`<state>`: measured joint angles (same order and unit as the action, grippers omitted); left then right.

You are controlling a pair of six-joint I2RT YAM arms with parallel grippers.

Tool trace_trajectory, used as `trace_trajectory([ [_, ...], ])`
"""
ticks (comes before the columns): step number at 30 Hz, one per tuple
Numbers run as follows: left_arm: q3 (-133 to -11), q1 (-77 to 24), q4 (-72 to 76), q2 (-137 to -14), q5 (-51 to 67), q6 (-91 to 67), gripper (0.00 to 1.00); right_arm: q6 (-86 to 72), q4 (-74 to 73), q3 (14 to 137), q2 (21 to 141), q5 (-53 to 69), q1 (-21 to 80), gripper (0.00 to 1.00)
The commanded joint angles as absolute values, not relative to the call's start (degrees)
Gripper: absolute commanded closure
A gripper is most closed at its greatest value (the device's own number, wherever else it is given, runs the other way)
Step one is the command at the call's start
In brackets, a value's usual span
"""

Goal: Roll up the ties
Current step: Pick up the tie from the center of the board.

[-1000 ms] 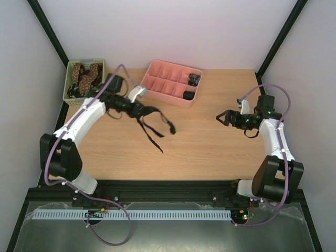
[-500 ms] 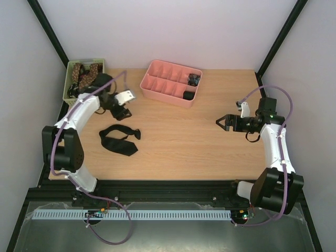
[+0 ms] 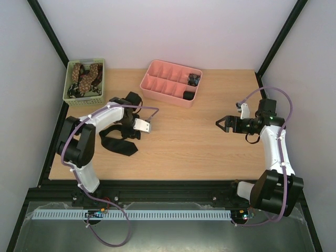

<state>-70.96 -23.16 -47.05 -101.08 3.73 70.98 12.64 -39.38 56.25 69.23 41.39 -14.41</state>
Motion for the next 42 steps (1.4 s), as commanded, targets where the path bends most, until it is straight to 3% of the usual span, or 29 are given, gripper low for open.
trace_trajectory([
  [1,-70.57,-24.75,-42.55,-103.64,-1.66,75.45,0.29,11.92,-41.59,54.86,67.57,42.06,-14.70,0.01],
  [6,-68.84,-26.92,-39.45,-106.12,-5.47,80.38,0.29,11.70,-41.53,54.42,66.68,41.65,-14.70,0.01],
  [9,-67.90,-28.34,-38.44,-107.05,-6.93,82.82,0.36,11.95,-41.78,54.58,66.03,40.74,-14.69,0.01],
  [12,-67.98,-29.80,-39.08,-107.76,-7.75,83.85,0.65,12.21,-41.96,54.52,65.21,39.78,-14.75,0.01],
  [15,-69.77,-31.18,-41.13,-107.57,-6.75,82.66,0.88,12.53,-41.88,54.50,64.34,38.77,-14.72,0.01],
  [17,-73.58,-32.64,-43.54,-107.36,-4.29,79.04,0.97,12.44,-41.48,54.25,63.80,38.10,-14.70,0.02],
  [24,-100.09,-38.67,-54.32,-108.03,12.05,55.31,0.98,9.58,-36.64,53.50,62.31,34.80,-14.76,0.01],
  [31,-124.49,-45.46,-51.94,-109.59,19.82,27.10,0.98,5.74,-28.93,53.53,59.96,27.27,-14.71,0.02],
  [39,-119.07,-45.74,-24.35,-99.48,21.11,0.10,0.98,4.93,-26.03,53.93,58.98,20.68,-14.76,0.02],
  [42,-118.95,-45.33,-21.89,-99.20,18.39,-8.77,0.98,4.23,-24.72,54.24,59.47,15.83,-14.70,0.01],
])
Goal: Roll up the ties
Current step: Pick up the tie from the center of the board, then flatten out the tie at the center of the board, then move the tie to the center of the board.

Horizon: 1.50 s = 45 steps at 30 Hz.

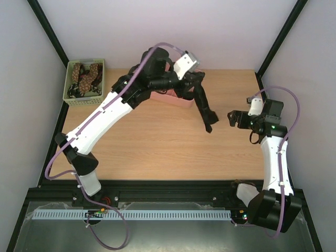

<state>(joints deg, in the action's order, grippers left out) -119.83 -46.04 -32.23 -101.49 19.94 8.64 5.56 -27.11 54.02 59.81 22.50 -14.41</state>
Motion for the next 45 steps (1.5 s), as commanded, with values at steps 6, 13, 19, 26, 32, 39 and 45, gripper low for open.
trace_trajectory([
  [6,-98.54,-35.66,-18.78,-95.35,16.05,-26.11,0.98,5.95,-25.69,56.80,62.17,15.98,-14.76,0.01],
  [13,-68.38,-21.79,-11.27,-88.61,10.18,-29.76,0.75,15.05,-37.22,60.19,70.93,35.22,-14.60,0.00],
  [19,-58.43,-9.14,-16.46,-87.37,8.84,-25.82,0.30,22.44,-45.05,60.13,77.05,42.55,-11.25,0.07],
  [26,-55.36,5.61,-21.98,-86.25,6.28,-21.31,0.01,23.30,-42.53,59.12,80.06,38.19,3.15,0.13],
  [32,-61.24,8.87,-24.96,-86.16,10.78,-11.87,0.01,21.04,-38.52,63.08,87.44,36.53,16.60,0.20],
  [39,-67.22,8.87,-25.45,-82.68,18.01,-4.04,0.01,17.80,-33.86,67.72,97.63,31.18,28.88,0.22],
  [45,-70.18,7.79,-26.37,-81.15,18.18,1.46,0.01,16.05,-30.17,70.17,105.18,22.53,34.06,0.32],
])
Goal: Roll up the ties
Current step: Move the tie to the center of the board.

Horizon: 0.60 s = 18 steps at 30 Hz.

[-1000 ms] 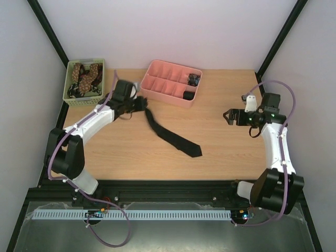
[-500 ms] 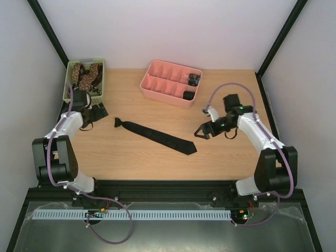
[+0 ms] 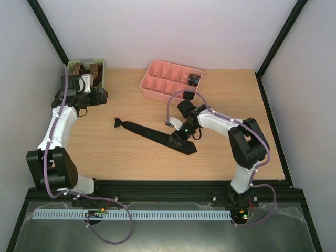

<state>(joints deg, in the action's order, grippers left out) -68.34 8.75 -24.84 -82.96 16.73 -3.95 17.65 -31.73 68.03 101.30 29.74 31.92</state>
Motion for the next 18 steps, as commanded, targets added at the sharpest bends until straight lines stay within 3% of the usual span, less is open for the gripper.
trace_trajectory([
  [1,-70.12,7.36,-25.99,-80.68,17.90,2.20,0.01,15.77,-29.90,70.50,105.99,21.24,34.32,0.35],
  [11,-68.61,-1.43,-24.34,-77.74,18.26,12.68,0.01,21.20,-29.61,61.51,102.67,6.62,34.37,0.63],
  [18,-65.89,-2.22,-23.49,-77.03,28.74,18.90,0.01,29.31,-31.81,47.93,90.90,3.01,31.29,0.75],
])
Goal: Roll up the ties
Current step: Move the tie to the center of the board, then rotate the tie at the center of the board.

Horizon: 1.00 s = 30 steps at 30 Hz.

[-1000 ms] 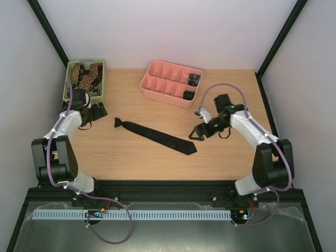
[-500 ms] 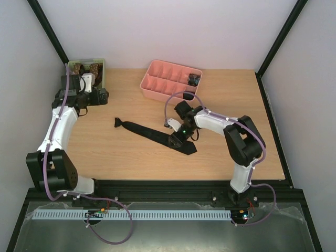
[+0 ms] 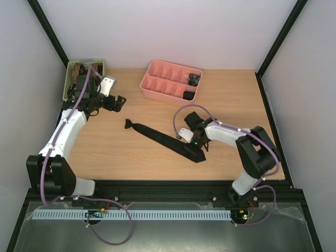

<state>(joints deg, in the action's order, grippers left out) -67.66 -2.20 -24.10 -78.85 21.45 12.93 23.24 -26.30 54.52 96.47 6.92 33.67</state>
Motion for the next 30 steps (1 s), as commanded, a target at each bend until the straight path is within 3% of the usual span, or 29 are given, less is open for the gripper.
trace_trajectory([
  [1,-65.57,-2.35,-24.39,-77.00,31.03,20.79,0.01,30.92,-33.08,46.20,88.95,3.39,29.64,0.77],
  [4,-65.37,-4.41,-31.75,-78.00,34.92,29.81,0.03,39.17,-37.11,41.07,81.70,3.36,22.93,0.79],
  [9,-62.37,-11.88,-41.03,-78.78,31.66,44.58,0.10,63.34,-37.02,32.98,69.30,-3.21,8.52,0.80],
  [13,-59.98,-15.85,-41.91,-78.96,30.80,47.38,0.11,72.96,-28.55,34.74,70.10,-4.82,-1.53,0.79],
  [18,-60.81,-18.85,-39.90,-82.54,30.22,46.93,0.13,62.68,-35.77,54.17,81.23,1.45,-6.65,0.76],
  [22,-64.08,-20.85,-37.48,-87.68,28.32,45.46,0.14,55.09,-48.58,65.78,83.73,14.50,-6.16,0.71],
  [26,-69.05,-21.42,-36.40,-95.24,27.78,42.91,0.16,44.39,-52.90,66.38,84.04,20.61,-0.17,0.70],
  [30,-73.48,-22.56,-36.34,-101.49,27.23,43.40,0.18,36.67,-48.31,60.66,83.37,21.65,7.34,0.70],
])
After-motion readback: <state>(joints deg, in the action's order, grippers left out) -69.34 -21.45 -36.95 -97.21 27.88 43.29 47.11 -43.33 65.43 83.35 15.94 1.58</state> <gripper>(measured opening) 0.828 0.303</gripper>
